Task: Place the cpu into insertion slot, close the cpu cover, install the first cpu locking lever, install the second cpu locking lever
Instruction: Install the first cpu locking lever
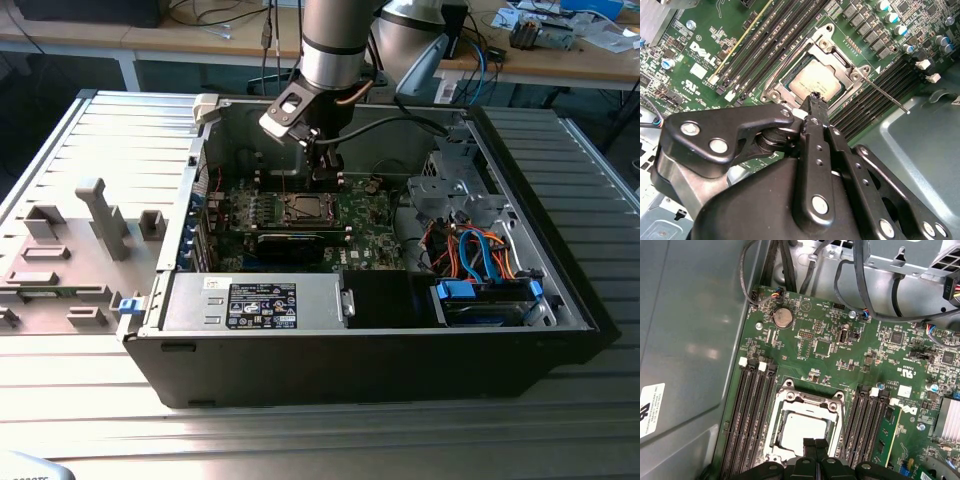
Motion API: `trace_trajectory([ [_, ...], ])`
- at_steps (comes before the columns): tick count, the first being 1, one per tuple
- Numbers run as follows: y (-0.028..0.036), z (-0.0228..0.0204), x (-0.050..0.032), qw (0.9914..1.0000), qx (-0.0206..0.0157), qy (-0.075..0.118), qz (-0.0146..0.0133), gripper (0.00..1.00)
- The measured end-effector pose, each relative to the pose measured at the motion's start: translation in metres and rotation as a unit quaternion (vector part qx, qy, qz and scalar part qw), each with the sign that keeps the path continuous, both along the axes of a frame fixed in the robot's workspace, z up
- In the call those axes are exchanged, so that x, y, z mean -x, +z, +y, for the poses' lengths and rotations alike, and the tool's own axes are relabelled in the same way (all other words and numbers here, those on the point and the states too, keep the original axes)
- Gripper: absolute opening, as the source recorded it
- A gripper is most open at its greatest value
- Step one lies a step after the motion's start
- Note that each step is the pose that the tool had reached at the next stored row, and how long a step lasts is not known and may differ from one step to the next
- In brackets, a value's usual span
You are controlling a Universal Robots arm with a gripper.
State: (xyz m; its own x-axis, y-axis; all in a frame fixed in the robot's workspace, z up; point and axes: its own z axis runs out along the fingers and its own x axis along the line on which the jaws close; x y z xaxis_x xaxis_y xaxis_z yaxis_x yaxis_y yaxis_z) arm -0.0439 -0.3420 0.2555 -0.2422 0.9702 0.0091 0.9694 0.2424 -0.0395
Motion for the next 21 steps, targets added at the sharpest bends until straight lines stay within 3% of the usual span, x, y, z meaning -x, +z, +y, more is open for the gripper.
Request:
trace_trajectory([
  [21, -0.0002, 0.0, 0.0, 0.99997, 0.0, 0.008, 0.0, 0.11],
])
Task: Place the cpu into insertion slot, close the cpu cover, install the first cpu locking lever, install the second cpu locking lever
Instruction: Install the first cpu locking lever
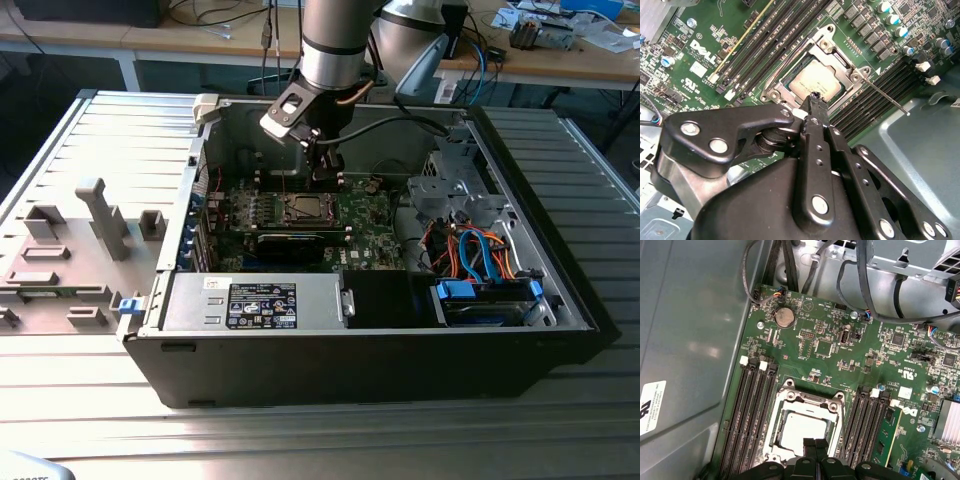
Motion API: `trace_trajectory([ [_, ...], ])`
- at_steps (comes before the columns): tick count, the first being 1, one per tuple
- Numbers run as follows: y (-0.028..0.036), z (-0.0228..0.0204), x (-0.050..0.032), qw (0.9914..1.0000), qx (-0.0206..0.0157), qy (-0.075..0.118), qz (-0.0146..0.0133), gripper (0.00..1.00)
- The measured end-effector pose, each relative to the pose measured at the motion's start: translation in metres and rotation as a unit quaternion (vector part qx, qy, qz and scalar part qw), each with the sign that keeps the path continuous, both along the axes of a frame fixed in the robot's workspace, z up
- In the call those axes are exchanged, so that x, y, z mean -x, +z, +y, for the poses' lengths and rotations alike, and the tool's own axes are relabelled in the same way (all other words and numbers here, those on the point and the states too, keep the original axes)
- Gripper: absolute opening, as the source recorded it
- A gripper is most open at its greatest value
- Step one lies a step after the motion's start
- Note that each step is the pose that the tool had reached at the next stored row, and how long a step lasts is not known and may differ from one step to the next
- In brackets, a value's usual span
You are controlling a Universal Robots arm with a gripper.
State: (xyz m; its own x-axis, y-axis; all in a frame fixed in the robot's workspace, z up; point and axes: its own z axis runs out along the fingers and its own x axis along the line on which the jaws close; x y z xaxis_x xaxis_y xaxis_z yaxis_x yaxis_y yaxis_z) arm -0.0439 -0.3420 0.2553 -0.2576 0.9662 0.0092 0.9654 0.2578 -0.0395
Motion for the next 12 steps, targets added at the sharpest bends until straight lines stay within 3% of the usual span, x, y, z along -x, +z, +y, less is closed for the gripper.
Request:
trace_trajectory([
  [12, -0.0001, 0.0, 0.0, 0.99994, 0.0, 0.011, 0.0, 0.11],
])
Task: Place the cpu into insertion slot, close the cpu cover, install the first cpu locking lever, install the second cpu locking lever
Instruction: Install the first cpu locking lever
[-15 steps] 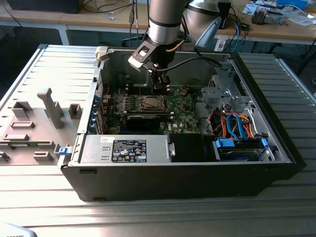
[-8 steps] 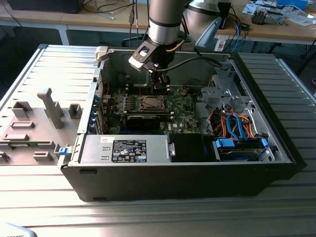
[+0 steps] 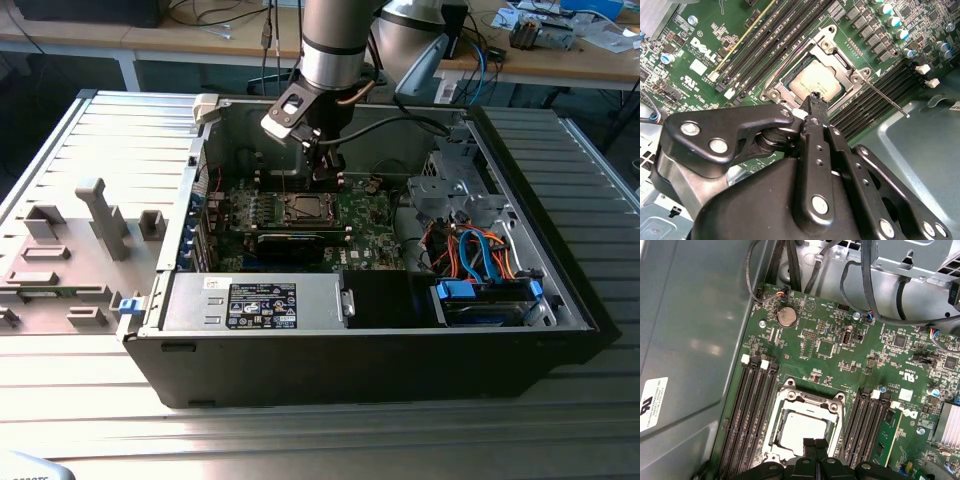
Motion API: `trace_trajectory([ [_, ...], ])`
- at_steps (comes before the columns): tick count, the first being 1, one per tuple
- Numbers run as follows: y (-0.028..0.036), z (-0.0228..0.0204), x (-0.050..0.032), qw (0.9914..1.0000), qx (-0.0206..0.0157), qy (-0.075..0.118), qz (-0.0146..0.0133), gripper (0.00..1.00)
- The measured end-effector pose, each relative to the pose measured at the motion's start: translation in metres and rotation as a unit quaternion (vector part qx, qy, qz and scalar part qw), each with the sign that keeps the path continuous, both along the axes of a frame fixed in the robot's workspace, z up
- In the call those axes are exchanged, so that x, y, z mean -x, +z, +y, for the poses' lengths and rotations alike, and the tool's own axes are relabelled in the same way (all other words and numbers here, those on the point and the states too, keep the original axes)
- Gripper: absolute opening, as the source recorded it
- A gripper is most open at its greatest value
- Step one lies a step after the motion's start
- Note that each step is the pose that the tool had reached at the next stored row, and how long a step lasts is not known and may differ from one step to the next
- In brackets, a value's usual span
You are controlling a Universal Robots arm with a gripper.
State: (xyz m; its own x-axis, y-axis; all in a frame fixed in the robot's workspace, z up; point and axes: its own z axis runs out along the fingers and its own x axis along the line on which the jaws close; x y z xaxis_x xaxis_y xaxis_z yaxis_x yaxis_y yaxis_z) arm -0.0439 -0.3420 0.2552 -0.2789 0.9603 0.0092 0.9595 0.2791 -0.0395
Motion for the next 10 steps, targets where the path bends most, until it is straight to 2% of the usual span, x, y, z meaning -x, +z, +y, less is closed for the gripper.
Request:
trace_trajectory([
  [10, 0.0, 0.0, 0.0, 0.99999, 0.0, 0.004, 0.0, 0.11],
])
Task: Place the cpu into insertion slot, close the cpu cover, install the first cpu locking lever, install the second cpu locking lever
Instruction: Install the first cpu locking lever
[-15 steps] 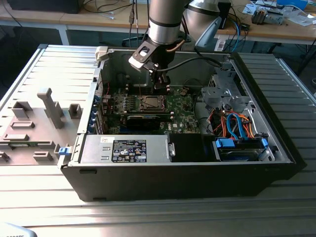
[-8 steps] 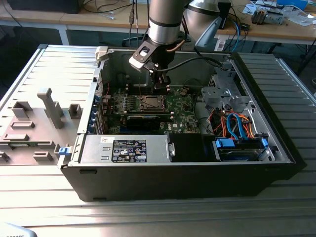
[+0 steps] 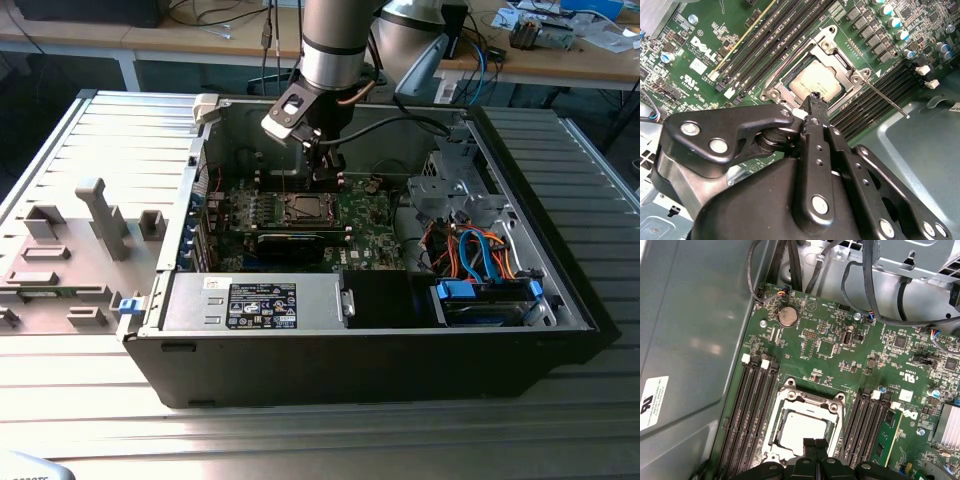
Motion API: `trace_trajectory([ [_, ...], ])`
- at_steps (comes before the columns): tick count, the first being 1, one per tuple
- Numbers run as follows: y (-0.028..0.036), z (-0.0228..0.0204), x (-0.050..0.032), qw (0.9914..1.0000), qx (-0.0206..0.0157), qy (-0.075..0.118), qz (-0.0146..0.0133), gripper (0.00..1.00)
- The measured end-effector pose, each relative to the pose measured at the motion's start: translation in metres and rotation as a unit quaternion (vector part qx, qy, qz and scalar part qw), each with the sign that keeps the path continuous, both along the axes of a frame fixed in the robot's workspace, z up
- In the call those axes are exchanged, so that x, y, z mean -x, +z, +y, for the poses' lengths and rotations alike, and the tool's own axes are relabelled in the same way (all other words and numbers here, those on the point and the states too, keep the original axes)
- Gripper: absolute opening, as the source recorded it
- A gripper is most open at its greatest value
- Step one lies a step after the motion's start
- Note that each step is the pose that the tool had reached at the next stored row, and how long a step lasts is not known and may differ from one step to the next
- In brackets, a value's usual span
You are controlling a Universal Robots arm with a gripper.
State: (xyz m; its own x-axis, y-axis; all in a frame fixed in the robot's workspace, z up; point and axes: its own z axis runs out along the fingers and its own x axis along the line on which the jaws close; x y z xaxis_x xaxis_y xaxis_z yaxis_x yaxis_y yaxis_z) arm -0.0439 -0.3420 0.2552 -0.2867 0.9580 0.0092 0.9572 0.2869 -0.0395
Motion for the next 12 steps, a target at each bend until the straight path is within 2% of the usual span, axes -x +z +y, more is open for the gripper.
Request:
trace_trajectory([
  [12, -0.0001, 0.0, 0.0, 0.99997, 0.0, 0.007, 0.0, 0.11],
])
